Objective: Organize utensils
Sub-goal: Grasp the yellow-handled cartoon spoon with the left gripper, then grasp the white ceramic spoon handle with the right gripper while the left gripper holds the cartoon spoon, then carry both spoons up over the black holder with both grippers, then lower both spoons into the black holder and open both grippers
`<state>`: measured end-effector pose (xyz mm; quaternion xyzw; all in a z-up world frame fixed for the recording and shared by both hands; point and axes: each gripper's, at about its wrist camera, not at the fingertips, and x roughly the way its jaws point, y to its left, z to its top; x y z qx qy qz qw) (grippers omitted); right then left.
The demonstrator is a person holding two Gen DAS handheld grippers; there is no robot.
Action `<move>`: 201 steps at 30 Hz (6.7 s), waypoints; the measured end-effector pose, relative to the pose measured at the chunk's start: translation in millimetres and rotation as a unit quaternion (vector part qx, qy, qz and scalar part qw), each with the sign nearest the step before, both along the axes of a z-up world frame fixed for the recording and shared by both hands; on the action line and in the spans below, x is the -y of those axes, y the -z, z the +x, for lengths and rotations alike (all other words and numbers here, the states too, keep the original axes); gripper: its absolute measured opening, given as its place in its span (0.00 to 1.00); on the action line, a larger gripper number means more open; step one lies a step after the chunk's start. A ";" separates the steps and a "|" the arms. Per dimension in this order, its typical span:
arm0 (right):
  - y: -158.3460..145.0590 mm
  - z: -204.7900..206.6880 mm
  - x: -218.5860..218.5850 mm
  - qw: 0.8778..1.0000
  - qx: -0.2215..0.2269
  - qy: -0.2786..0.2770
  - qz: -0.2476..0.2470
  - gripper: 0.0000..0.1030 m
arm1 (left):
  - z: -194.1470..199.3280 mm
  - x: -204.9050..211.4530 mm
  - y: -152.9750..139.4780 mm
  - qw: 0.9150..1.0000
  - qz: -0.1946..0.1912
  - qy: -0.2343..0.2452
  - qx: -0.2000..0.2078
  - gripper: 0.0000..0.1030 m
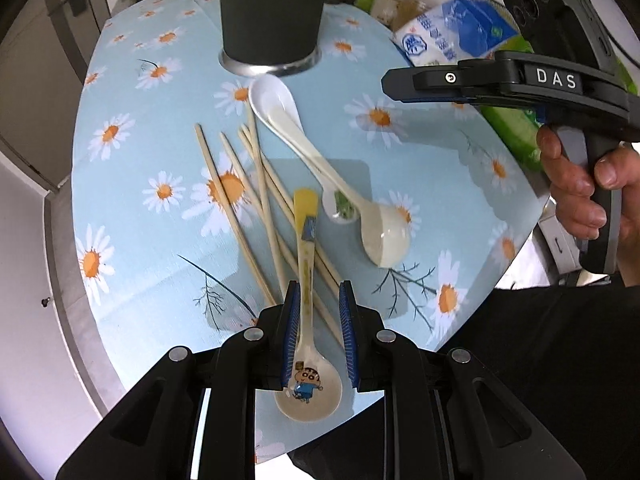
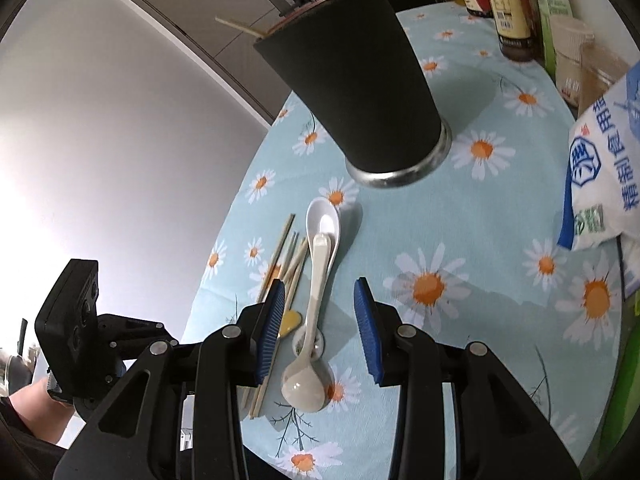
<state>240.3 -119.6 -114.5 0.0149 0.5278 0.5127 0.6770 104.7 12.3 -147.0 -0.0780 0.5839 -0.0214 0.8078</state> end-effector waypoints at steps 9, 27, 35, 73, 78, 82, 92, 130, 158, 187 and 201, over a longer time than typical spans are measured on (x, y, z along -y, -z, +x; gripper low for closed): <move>9.2 -7.2 2.9 1.000 -0.012 -0.004 -0.005 0.36 | 6.3 -1.6 17.1 0.999 0.010 0.007 -0.051 0.18; 14.0 0.1 7.6 1.000 -0.020 0.005 -0.013 0.36 | 23.7 14.9 28.8 0.995 0.028 0.040 -0.088 0.09; 14.6 2.3 7.0 1.000 -0.018 0.006 -0.018 0.36 | 22.4 8.6 27.3 0.996 0.014 0.031 -0.083 0.06; 52.0 -18.3 -100.7 0.963 -0.057 -0.103 -0.242 0.12 | -19.1 -59.7 -27.2 0.988 -0.080 -0.105 0.085 0.05; 54.7 -18.4 -110.5 0.960 -0.058 -0.101 -0.254 0.11 | -19.5 -64.2 -25.9 0.985 -0.090 -0.111 0.094 0.05; 49.7 -18.8 -108.2 0.960 -0.053 -0.101 -0.255 0.10 | -19.6 -64.9 -26.1 0.985 -0.093 -0.111 0.097 0.06; 36.1 -15.7 -92.1 0.969 -0.053 -0.104 -0.219 0.08 | -15.4 -62.9 -28.0 0.984 -0.091 -0.117 0.101 0.06; -114.8 35.4 -40.0 0.995 0.069 -0.036 0.065 0.09 | 45.0 -69.0 -121.7 0.945 -0.110 -0.124 0.283 0.05; -169.3 120.4 -61.9 0.977 0.134 0.081 0.144 0.09 | 143.0 -116.2 -173.9 0.910 -0.108 -0.103 0.387 0.05; -127.4 135.8 -81.1 0.983 0.108 0.103 0.104 0.09 | 186.5 -118.5 -125.4 0.920 -0.117 -0.081 0.365 0.06; -119.6 137.2 -76.3 0.985 0.090 0.104 0.101 0.14 | 183.9 -111.5 -112.1 0.928 -0.112 -0.092 0.343 0.06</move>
